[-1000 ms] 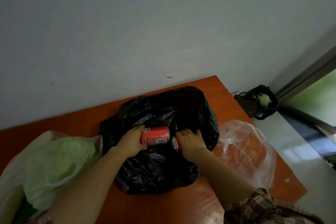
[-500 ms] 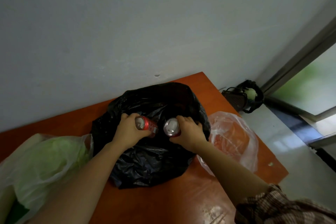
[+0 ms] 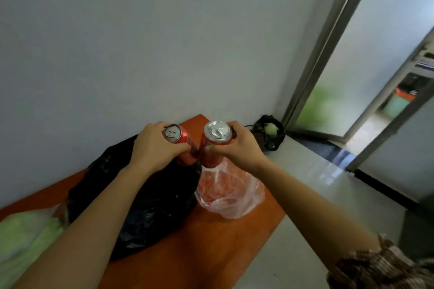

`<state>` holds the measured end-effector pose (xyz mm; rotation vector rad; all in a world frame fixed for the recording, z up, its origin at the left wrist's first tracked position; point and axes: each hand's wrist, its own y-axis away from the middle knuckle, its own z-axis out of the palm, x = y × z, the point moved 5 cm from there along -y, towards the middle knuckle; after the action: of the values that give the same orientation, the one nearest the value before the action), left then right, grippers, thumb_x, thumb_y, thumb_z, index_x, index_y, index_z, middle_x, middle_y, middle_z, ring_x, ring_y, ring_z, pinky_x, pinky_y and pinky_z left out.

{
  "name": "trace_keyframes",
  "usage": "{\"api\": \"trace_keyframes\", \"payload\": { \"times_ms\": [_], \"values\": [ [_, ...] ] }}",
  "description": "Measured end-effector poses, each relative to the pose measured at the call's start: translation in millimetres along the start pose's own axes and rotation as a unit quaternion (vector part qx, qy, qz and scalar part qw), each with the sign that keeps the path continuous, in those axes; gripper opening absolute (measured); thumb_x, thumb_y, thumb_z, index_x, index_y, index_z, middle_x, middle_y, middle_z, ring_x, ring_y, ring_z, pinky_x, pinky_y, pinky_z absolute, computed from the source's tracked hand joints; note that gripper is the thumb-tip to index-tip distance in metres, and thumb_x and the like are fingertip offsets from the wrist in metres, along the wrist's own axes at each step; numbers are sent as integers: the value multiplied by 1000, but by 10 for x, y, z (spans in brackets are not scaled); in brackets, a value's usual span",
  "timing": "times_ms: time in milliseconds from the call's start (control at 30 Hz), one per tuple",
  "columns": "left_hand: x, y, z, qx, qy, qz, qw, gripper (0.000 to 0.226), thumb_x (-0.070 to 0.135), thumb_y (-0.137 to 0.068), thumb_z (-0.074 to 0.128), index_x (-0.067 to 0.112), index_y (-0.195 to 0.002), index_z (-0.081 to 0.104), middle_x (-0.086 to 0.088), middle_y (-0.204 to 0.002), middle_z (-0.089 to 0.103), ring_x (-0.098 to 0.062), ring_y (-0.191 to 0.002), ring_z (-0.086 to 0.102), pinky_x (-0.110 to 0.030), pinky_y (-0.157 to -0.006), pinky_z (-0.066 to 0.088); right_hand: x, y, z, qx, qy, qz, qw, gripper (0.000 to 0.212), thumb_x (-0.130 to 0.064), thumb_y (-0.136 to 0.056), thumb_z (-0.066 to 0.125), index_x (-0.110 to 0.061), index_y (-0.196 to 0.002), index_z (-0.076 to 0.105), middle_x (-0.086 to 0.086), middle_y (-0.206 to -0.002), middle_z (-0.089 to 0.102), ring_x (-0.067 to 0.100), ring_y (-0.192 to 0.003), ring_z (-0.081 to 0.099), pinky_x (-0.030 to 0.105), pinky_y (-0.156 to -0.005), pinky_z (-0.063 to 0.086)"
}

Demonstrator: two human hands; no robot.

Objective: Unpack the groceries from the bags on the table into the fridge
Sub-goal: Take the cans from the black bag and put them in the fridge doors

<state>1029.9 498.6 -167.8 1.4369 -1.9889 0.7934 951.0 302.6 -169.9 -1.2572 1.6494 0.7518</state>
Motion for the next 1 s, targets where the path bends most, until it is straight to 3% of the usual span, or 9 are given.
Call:
{"api": "trace_keyframes", "payload": {
  "times_ms": [67, 133, 233, 333, 433, 600, 733, 867, 1000],
  "values": [
    [383, 138, 167, -17, 21, 25, 999, 73, 59, -40, 72, 23, -104, 66, 4, -97, 67, -14, -84, 63, -33, -77, 54, 12, 244, -419, 40, 15, -3, 999, 62, -25, -59, 91, -15, -110, 56, -3, -98, 67, 9, -90, 65, 21, -78, 54],
    [776, 314, 363, -29, 44, 53, 997, 70, 53, -44, 78, 21, -105, 66, 4, -96, 68, -13, -83, 64, -33, -77, 55, 73, 523, -857, 76, 30, 0, 997, 64, -29, -58, 91, -17, -110, 56, -4, -100, 67, 10, -92, 65, 26, -80, 54],
    [1413, 682, 720, -56, 71, 98, 991, 57, 33, -59, 85, 18, -109, 63, 3, -98, 63, -14, -85, 60, -26, -74, 48, 160, 1072, -1546, 120, 23, 7, 992, 61, -22, -61, 90, -17, -111, 56, -7, -100, 66, 5, -91, 63, 17, -76, 53],
    [2025, 1124, 1190, -104, 106, 140, 979, 62, 33, -63, 85, 17, -117, 59, 0, -108, 62, -17, -93, 61, -28, -79, 51, 292, 1734, -2233, 160, 22, 20, 987, 59, -18, -64, 88, -21, -111, 53, -15, -95, 61, -2, -86, 59, 8, -66, 48],
    [2635, 1631, 1661, -149, 137, 175, 964, 67, 34, -64, 84, 19, -123, 55, 2, -110, 58, -16, -97, 58, -27, -79, 50, 480, 2428, -2886, 213, 32, 42, 976, 58, -20, -65, 87, -24, -111, 51, -17, -95, 59, 1, -88, 58, 13, -73, 49],
    [3602, 2482, 2373, -212, 172, 236, 933, 68, 32, -59, 85, 20, -120, 58, 0, -111, 62, -15, -94, 60, -31, -85, 53, 705, 3574, -3882, 310, 41, 74, 947, 57, -18, -64, 88, -18, -110, 56, -9, -97, 64, 7, -88, 62, 12, -71, 47],
    [4338, 3046, 2803, -251, 202, 274, 906, 62, 31, -58, 85, 22, -114, 61, 3, -104, 63, -13, -90, 61, -26, -79, 50, 809, 4305, -4573, 385, 46, 95, 917, 61, -24, -60, 89, -18, -112, 57, -4, -103, 67, 11, -94, 65, 27, -81, 54],
    [4968, 3472, 3237, -298, 238, 298, 875, 65, 34, -50, 84, 24, -110, 61, 4, -102, 67, -11, -89, 63, -23, -73, 53, 896, 4851, -5166, 437, 56, 105, 892, 58, -25, -62, 88, -19, -110, 57, -4, -104, 65, 10, -96, 63, 23, -77, 51],
    [5586, 3764, 3640, -313, 251, 341, 850, 62, 27, -60, 85, 21, -116, 60, 3, -104, 66, -12, -92, 62, -9, -65, 43, 983, 5224, -5776, 480, 81, 115, 866, 55, -30, -62, 88, -23, -107, 56, -10, -100, 64, 6, -92, 61, 19, -73, 48]
  ]
}}
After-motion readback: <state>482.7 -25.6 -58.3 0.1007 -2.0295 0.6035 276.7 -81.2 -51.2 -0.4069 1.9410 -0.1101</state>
